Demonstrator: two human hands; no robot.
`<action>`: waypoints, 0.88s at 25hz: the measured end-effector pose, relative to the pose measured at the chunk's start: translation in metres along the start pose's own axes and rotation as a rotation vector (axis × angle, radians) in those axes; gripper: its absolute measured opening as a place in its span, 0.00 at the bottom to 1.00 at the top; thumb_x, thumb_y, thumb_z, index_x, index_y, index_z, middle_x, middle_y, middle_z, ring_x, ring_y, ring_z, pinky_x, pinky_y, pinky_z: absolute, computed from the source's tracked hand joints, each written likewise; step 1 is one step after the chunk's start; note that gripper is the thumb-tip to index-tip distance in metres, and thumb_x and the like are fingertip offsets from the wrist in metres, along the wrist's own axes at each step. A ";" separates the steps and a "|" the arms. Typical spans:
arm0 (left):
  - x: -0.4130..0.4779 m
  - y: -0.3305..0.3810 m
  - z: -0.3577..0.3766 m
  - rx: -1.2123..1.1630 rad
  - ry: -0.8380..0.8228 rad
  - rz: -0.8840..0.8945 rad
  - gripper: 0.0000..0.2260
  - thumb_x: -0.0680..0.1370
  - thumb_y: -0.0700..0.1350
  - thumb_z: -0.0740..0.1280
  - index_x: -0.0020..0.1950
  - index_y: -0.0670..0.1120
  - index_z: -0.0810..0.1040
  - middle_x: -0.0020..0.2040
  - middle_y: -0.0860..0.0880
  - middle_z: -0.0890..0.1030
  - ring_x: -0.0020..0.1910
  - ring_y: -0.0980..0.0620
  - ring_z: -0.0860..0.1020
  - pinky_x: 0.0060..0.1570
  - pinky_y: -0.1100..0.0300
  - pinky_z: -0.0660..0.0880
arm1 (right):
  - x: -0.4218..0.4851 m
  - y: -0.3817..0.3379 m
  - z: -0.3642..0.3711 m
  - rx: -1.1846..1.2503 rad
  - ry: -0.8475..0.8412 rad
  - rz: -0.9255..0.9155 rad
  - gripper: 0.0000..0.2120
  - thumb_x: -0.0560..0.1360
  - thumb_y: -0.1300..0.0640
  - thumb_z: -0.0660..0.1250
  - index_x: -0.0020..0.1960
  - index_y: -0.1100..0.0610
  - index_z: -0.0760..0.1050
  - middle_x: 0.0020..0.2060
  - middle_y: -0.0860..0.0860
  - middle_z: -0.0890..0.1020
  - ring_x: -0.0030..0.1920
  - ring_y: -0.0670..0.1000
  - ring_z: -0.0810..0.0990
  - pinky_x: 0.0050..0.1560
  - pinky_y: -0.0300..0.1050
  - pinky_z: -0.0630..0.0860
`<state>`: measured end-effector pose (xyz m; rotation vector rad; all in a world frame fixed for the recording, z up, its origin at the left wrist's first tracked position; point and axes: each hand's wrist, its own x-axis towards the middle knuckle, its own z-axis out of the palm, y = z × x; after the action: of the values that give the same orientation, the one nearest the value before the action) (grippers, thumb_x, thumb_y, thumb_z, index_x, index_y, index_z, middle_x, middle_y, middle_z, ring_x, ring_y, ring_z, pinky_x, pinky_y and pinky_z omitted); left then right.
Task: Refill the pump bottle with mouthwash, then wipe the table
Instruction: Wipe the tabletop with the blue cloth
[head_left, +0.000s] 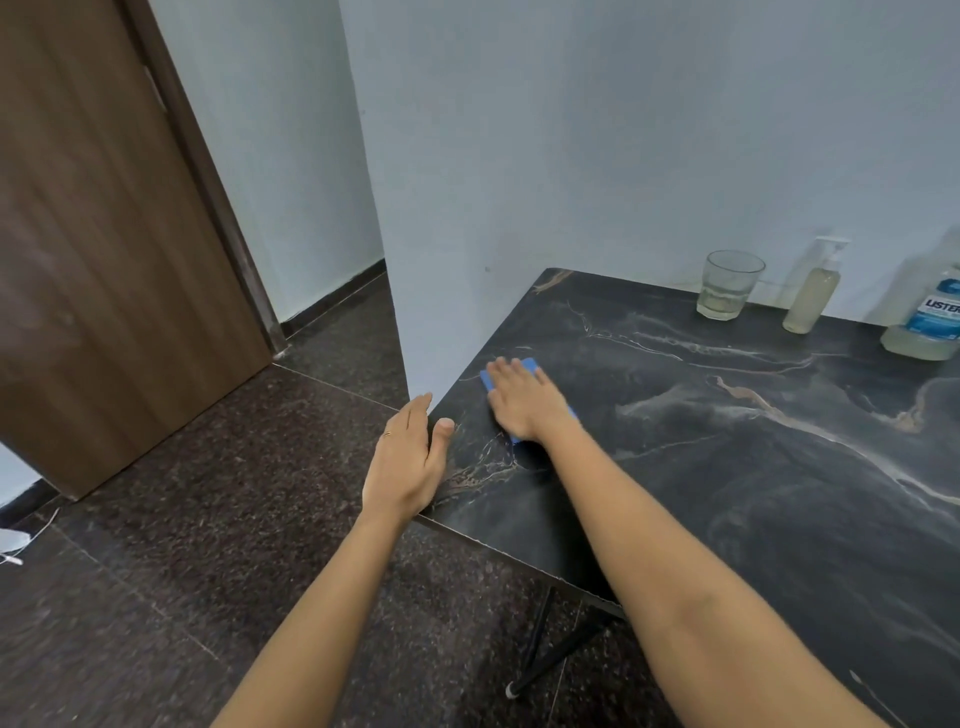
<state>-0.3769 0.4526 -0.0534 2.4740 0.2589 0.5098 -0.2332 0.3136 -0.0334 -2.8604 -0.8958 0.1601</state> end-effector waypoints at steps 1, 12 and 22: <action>-0.001 0.000 -0.001 -0.017 0.004 -0.012 0.31 0.80 0.63 0.47 0.75 0.44 0.61 0.74 0.47 0.65 0.73 0.47 0.62 0.70 0.49 0.60 | -0.002 -0.017 0.003 -0.007 -0.011 -0.069 0.26 0.82 0.51 0.43 0.79 0.55 0.46 0.78 0.51 0.49 0.78 0.51 0.47 0.76 0.53 0.44; -0.002 -0.001 -0.006 -0.037 -0.048 0.002 0.35 0.77 0.66 0.42 0.74 0.45 0.64 0.71 0.45 0.70 0.71 0.46 0.65 0.68 0.49 0.62 | -0.177 0.000 0.005 0.002 -0.084 -0.509 0.24 0.82 0.47 0.42 0.78 0.46 0.46 0.77 0.42 0.47 0.77 0.42 0.41 0.76 0.43 0.38; 0.008 -0.009 0.008 0.167 -0.133 0.144 0.33 0.78 0.64 0.42 0.73 0.46 0.67 0.72 0.49 0.70 0.72 0.51 0.65 0.74 0.54 0.55 | -0.056 0.060 -0.006 0.002 0.018 0.130 0.25 0.82 0.51 0.43 0.79 0.54 0.46 0.78 0.50 0.48 0.78 0.50 0.46 0.76 0.51 0.43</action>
<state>-0.3670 0.4581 -0.0625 2.6897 0.0719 0.3939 -0.2449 0.2324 -0.0345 -2.9142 -0.7055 0.1485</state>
